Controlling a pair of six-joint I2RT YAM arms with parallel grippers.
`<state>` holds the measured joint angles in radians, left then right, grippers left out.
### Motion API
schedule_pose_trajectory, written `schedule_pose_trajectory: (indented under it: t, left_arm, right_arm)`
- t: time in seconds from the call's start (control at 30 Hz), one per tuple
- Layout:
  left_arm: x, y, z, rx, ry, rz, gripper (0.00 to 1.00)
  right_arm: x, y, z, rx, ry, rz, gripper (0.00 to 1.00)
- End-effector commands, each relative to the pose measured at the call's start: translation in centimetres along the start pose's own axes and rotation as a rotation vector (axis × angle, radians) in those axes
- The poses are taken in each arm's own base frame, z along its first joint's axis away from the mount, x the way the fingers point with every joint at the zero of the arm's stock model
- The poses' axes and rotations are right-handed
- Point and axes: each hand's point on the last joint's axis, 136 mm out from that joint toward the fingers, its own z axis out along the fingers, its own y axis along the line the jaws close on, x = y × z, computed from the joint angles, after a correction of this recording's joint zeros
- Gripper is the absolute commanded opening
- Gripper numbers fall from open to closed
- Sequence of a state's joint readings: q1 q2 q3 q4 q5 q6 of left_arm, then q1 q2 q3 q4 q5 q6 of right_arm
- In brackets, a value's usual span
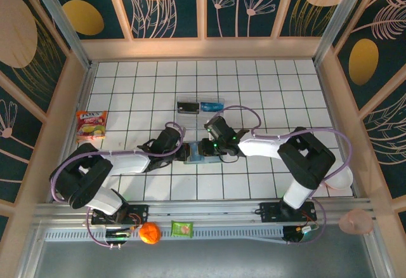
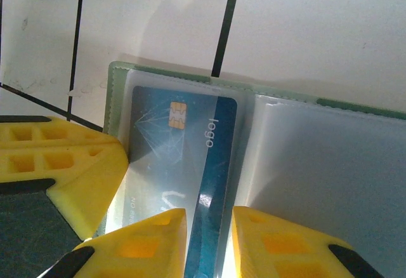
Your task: Take the credit cards out of the card holder
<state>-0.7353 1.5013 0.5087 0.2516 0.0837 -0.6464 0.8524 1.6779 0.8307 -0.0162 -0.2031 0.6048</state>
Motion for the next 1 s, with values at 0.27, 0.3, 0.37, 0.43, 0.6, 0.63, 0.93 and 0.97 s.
schedule_pose_trajectory:
  t: [0.27,0.3,0.37,0.43,0.6,0.63,0.93,0.97]
  left_arm:
    - [3.0,2.3,0.4,-0.066,0.08,0.015,0.0]
    - [3.1,2.3,0.4,-0.063,0.084,0.014,0.0]
    - [3.5,2.3,0.4,-0.055,0.093,0.007,0.0]
    - [3.7,2.3,0.5,-0.048,0.099,0.0,0.0]
    - [3.8,2.2,0.6,-0.04,0.101,-0.008,0.0]
    - [3.8,2.2,0.6,-0.038,0.103,-0.007,0.0]
    - [3.7,2.2,0.5,-0.039,0.094,-0.009,0.0]
    - [3.7,2.2,0.5,-0.04,0.093,-0.008,0.0]
  right_arm:
    - [0.6,-0.6,0.8,0.01,0.043,0.03,0.27]
    - [0.6,-0.6,0.9,0.004,0.045,0.036,0.27]
    - [0.7,-0.7,1.0,-0.006,0.055,0.051,0.27]
    - [0.8,-0.7,1.1,-0.02,0.062,0.066,0.27]
    - [0.9,-0.5,1.2,-0.06,0.071,0.097,0.24]
    - [1.0,-0.5,1.3,-0.064,0.074,0.101,0.24]
    - [1.1,-0.5,1.4,-0.088,0.081,0.133,0.18]
    - [1.1,-0.5,1.3,-0.084,0.079,0.132,0.17]
